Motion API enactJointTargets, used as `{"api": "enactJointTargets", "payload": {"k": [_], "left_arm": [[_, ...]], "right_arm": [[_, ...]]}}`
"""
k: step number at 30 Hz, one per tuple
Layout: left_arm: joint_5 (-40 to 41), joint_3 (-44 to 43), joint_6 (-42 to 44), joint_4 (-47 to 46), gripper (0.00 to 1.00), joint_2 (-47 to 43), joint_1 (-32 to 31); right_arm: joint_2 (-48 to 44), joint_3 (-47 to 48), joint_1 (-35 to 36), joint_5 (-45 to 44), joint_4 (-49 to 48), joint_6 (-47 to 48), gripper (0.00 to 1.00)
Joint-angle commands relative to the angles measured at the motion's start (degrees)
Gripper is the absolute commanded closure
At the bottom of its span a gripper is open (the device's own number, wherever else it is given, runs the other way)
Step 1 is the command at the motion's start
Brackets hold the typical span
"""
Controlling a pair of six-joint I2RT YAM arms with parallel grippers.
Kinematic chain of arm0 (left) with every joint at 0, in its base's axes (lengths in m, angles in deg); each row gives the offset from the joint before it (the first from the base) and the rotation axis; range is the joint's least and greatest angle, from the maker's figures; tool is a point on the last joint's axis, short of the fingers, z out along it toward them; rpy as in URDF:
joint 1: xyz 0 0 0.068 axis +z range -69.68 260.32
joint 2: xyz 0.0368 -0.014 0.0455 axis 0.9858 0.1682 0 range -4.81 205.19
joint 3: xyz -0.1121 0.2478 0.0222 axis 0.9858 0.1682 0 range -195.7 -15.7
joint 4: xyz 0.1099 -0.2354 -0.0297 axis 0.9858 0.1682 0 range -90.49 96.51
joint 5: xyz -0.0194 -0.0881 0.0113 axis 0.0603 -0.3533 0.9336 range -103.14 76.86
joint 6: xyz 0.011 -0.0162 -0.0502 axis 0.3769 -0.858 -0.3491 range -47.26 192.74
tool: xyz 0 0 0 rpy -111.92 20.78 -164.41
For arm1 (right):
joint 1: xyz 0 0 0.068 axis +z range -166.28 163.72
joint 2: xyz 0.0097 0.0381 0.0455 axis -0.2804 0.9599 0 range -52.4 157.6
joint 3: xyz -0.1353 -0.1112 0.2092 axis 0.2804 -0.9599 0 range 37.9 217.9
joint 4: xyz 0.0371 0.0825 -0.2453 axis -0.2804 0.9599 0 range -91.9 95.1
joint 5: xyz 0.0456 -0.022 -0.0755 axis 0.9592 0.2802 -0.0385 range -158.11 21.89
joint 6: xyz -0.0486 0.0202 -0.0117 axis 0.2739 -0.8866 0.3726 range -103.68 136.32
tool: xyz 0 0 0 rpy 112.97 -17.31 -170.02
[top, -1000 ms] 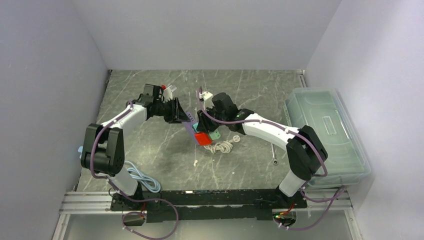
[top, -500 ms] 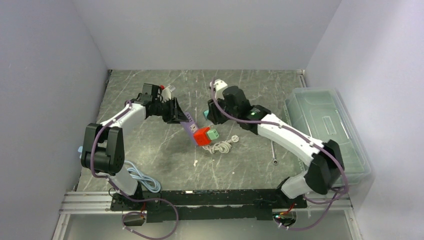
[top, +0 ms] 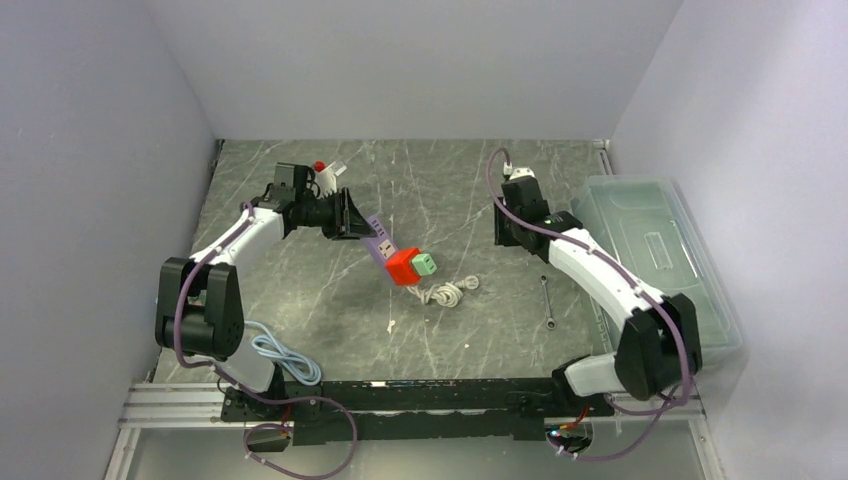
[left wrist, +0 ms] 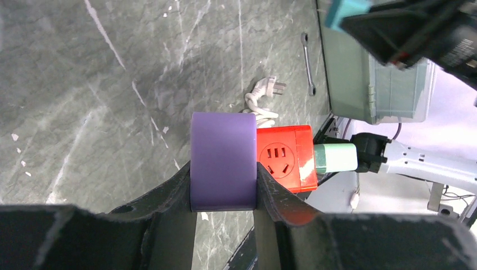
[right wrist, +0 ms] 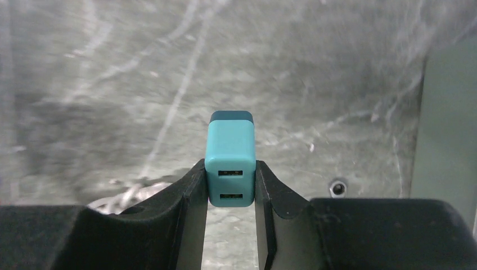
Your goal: Pull the plug off the socket
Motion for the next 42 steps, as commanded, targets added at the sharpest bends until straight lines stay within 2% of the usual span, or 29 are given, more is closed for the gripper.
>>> {"api": "enactJointTargets", "payload": {"k": [1,9,11,16,22,26,36,42], "left_arm": [[-5.81,-1.25,-0.12,-2.77,1.00,-3.56,0.05],[-5.70,-1.00,0.07,-3.22,1.00,-4.03,0.00],[-5.40,-1.08,0.13,-3.15,1.00,-4.03,0.04],[-5.37,-1.08,-0.03,-3.34,1.00,-3.54,0.01],[-5.38,-1.24,-0.04,-3.32,1.00,-2.89,0.00],[-5.11,-1.22,0.13,-3.22,1.00,-3.06,0.04],[-5.30,-1.23,0.20,-3.00,1.00,-3.15,0.05],[-5.59,-1.72,0.73,-2.33,1.00,-2.97,0.48]], "right_arm": [[4.18,-1.50,-3.12,-4.72,1.10,-2.13,1.00],[14.54,1.05,-6.95,-6.54,0.78,-1.21,1.00],[15.95,1.62,-6.96,-7.40,0.57,-1.39,0.97],[18.59,3.01,-6.96,-6.90,0.53,-1.28,0.84],[19.31,3.22,-7.01,-5.03,0.31,-1.17,0.50],[18.08,2.96,-6.96,-3.30,-0.39,-1.12,0.35],[15.70,2.70,-6.96,-2.07,-0.74,-0.39,0.25],[12.34,2.09,-6.96,3.26,-2.52,0.21,0.17]]}}
